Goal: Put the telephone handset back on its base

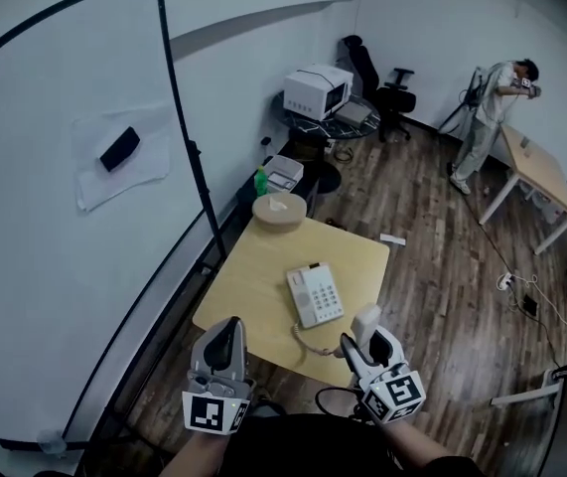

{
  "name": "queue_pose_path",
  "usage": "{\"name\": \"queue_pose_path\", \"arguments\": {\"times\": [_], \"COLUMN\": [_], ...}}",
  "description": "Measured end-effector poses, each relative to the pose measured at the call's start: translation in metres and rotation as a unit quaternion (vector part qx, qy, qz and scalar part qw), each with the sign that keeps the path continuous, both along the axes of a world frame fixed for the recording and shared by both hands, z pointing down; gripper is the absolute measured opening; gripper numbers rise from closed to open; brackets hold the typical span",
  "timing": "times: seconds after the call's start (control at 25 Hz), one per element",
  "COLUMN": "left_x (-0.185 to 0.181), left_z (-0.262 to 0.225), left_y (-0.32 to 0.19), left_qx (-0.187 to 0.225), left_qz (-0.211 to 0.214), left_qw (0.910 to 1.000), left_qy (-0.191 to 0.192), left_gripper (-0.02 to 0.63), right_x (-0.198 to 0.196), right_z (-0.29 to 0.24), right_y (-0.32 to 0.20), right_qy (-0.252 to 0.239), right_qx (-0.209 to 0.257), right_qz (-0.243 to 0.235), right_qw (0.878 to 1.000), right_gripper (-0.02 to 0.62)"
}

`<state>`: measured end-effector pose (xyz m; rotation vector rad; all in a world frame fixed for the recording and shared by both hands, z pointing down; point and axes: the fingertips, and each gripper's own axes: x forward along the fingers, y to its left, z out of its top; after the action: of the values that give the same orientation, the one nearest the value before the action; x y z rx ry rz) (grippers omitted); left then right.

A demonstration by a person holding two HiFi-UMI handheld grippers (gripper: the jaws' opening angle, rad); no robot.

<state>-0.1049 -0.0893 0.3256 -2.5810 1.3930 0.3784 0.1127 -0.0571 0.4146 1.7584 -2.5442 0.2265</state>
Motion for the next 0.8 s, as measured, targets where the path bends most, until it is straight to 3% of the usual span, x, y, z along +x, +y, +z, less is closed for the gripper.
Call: {"name": "queue_pose_path", "arguments": {"times": [0.4, 0.8], "left_x": [-0.03, -0.035], "left_z": [0.024, 0.045], "left_y": [-0.089, -0.132], "left_qx": [-0.021, -0.037], "left_qz": [0.036, 0.049], "left_qw": [0.9989, 0.9977], "left_qy": [0.021, 0.029], "left_gripper": [0.0, 0.0], "right_x": [-0.029, -0.043], "right_z": [0.016, 0.031], "right_y": [-0.071, -0.118], "right_qy": [0.028, 0.041], "right_qx": [-0.022, -0.038], "right_qz": [0.037, 0.039], "right_qw": [0.999, 0.998], "right_gripper": [0.218, 0.218]}}
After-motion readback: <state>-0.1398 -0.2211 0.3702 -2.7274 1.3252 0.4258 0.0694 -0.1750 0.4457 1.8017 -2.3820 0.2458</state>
